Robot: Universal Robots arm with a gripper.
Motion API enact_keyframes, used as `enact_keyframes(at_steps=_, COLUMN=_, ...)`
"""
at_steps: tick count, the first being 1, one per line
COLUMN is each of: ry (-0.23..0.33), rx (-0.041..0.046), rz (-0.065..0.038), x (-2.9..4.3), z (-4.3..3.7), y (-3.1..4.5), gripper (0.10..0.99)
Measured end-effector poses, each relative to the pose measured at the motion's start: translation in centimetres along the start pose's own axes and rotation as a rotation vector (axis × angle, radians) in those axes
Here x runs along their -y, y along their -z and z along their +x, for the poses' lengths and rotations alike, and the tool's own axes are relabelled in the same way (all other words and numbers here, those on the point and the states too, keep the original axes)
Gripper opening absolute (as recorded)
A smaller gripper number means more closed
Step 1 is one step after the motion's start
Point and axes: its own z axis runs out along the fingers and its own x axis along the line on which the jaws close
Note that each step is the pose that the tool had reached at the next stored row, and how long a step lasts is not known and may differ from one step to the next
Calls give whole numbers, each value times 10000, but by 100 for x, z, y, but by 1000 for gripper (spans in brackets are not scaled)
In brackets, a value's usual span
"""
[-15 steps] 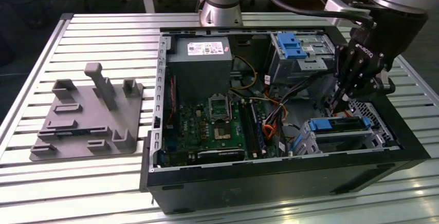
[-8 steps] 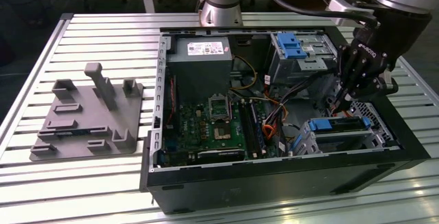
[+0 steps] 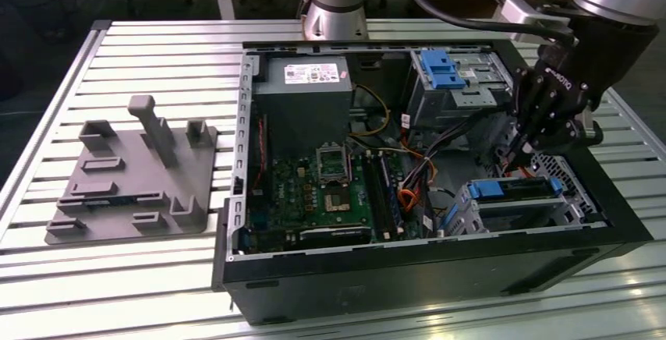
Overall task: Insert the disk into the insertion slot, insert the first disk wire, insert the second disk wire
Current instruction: 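Insert the second disk wire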
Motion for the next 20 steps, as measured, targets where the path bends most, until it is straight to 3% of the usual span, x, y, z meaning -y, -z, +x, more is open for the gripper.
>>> enact_keyframes(at_steps=5, ry=-10, rx=122, rz=-14, x=7, z=70, y=-10, gripper=145)
enact_keyframes(at_steps=17, ry=-88, rx=152, rz=-27, x=9, z=103, y=-16, gripper=145)
enact_keyframes(at_steps=20, ry=-90, rx=205, rz=-33, x=12, z=133, y=-19, gripper=145)
